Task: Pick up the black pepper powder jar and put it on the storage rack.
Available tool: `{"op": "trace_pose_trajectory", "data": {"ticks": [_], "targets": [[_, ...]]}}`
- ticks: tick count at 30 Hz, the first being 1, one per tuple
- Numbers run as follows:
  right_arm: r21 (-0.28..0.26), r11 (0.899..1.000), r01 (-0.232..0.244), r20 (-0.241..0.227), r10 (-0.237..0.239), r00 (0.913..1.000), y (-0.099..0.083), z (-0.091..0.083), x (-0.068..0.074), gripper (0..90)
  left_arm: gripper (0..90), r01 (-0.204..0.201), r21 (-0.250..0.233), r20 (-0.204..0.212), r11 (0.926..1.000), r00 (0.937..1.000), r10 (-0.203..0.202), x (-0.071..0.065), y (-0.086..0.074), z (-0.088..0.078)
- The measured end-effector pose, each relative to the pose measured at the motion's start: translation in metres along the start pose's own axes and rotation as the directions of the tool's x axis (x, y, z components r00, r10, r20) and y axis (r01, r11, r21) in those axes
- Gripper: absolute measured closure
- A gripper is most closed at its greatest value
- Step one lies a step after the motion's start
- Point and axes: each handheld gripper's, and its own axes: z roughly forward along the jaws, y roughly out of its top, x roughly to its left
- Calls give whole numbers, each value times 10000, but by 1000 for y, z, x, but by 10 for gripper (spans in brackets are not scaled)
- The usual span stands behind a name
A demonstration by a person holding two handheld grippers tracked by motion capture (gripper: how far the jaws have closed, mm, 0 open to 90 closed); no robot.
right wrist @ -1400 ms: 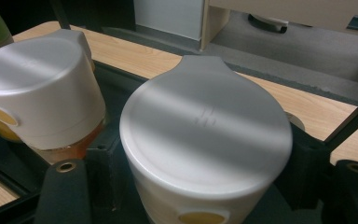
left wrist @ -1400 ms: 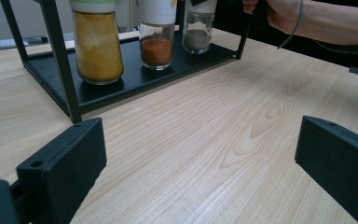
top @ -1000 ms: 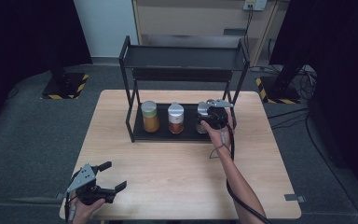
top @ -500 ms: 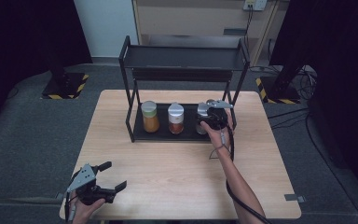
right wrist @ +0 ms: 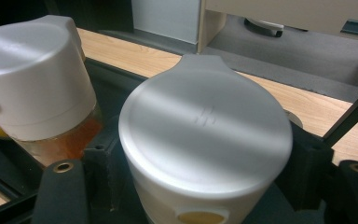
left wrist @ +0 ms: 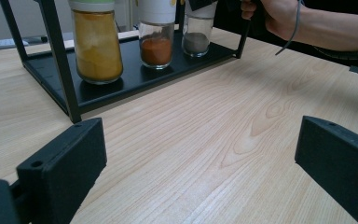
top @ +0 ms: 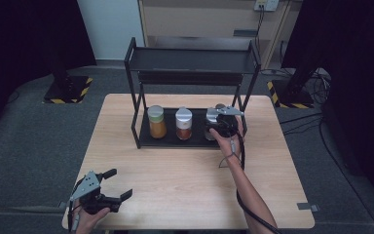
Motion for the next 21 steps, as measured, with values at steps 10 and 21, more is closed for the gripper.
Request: {"op": "trace_pose_trajectory", "data": {"ticks": [10, 21], "targets": [[-364, 9988, -332, -229, 324, 9992, 5, -7, -5, 88, 8, -2, -8, -1, 10000, 10000, 2, 0, 0, 0], [-854, 9960, -263, -901, 186, 9958, 22, -32, -13, 66, 8, 76, -46, -3, 10000, 10000, -76, 1, -1, 0]]}}
